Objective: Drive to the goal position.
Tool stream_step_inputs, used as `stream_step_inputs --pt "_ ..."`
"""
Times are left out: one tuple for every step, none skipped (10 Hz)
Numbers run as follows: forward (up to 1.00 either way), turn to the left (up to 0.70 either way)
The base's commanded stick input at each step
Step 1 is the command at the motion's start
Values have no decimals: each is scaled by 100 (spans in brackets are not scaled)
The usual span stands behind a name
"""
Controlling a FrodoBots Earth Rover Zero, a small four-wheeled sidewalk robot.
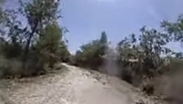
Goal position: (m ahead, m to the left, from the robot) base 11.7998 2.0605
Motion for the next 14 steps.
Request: stream_step_inputs --pt "70 0" --pt "70 0" --pt "70 0" --pt "70 0" --pt "70 0" --pt "70 0" --pt "70 0" --pt "70 0" --pt "70 0" --pt "70 0" --pt "70 0" --pt "70 0" --pt "70 0" --pt "70 0"
